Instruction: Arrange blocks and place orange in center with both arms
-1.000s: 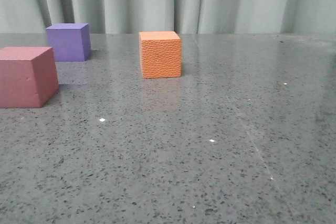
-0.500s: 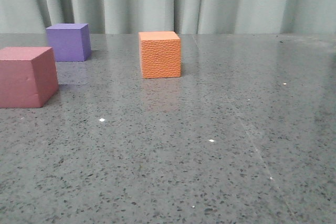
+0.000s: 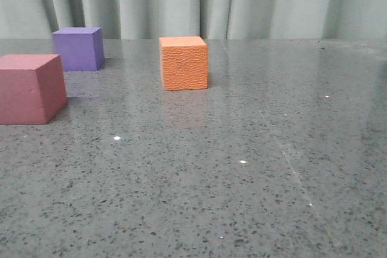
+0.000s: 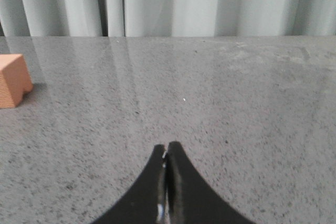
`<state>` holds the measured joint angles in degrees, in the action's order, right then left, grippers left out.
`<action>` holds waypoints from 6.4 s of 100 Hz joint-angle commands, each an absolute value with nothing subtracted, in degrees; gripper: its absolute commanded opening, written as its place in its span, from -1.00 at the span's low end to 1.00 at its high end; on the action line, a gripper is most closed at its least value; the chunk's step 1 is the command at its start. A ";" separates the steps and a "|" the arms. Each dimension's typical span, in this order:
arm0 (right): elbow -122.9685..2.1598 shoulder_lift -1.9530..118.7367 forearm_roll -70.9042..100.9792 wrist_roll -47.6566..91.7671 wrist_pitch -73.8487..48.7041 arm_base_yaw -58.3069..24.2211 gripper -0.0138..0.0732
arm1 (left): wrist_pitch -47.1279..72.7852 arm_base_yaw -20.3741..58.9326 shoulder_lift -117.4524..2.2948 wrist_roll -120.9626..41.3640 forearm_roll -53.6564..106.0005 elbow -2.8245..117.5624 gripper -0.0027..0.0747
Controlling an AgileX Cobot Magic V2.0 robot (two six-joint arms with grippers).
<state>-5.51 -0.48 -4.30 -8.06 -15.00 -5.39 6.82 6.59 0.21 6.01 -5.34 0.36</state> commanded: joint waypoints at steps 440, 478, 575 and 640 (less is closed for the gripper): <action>0.77 -1.73 -3.76 -7.64 1.06 -2.02 -0.96 | 25.48 31.35 -80.56 8.83 10.99 79.13 0.66; 0.77 -1.73 -3.76 -7.64 1.06 -2.02 -0.96 | 32.26 38.94 -96.70 37.53 -15.30 91.89 0.65; 0.77 -1.73 -3.76 -7.64 1.06 -2.02 -0.96 | 35.85 40.23 -98.43 40.59 -18.61 92.56 0.64; 0.77 -1.73 -3.76 -7.64 1.06 -2.02 -0.96 | 38.10 40.31 -105.98 42.26 -17.56 92.56 0.64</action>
<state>1.59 -0.62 -3.93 -8.06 -4.02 -2.34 39.62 39.90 -108.23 41.64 -17.38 90.61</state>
